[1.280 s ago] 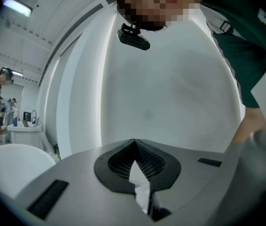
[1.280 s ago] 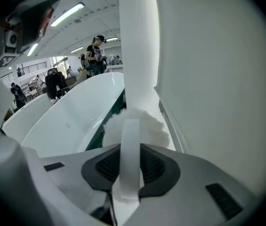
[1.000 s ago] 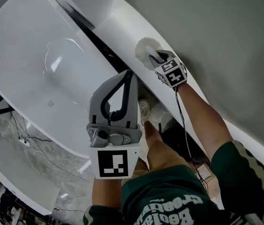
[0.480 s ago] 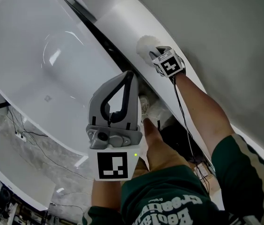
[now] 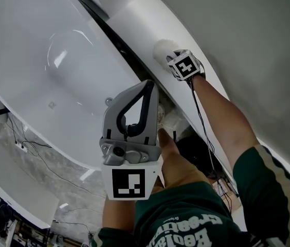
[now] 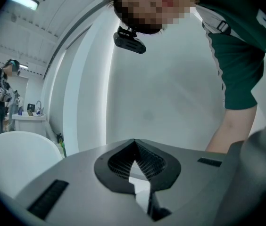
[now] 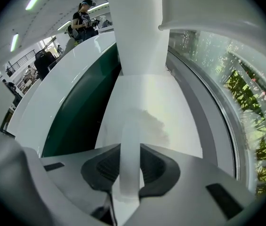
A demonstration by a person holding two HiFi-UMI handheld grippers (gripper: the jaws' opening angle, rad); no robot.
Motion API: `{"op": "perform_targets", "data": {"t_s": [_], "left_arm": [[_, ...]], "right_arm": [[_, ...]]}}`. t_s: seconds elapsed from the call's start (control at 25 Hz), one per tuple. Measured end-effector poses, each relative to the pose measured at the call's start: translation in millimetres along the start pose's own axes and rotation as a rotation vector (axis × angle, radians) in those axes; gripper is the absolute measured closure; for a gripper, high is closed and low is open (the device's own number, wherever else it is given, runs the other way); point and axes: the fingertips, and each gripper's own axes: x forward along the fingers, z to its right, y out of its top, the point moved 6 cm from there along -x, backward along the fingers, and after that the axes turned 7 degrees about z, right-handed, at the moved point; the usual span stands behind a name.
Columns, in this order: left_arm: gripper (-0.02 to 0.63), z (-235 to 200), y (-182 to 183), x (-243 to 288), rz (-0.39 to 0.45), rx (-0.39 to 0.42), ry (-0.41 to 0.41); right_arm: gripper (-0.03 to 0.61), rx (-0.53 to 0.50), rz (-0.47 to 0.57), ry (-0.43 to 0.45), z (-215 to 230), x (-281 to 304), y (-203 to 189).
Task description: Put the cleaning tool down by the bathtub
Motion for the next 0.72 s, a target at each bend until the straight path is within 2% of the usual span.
{"op": "perform_targets", "data": {"t_s": [0.56, 0.72], "left_arm": [[0.611, 5, -9, -1, -0.007, -0.024, 0.008], [0.611, 3, -11, -3, -0.016, -0.015, 0.004]], "right_arm": [[0.485, 0.019, -0.012, 0.003, 4, 12, -4], [0.483, 0.028, -0.001, -0.022, 3, 13, -5]]}}
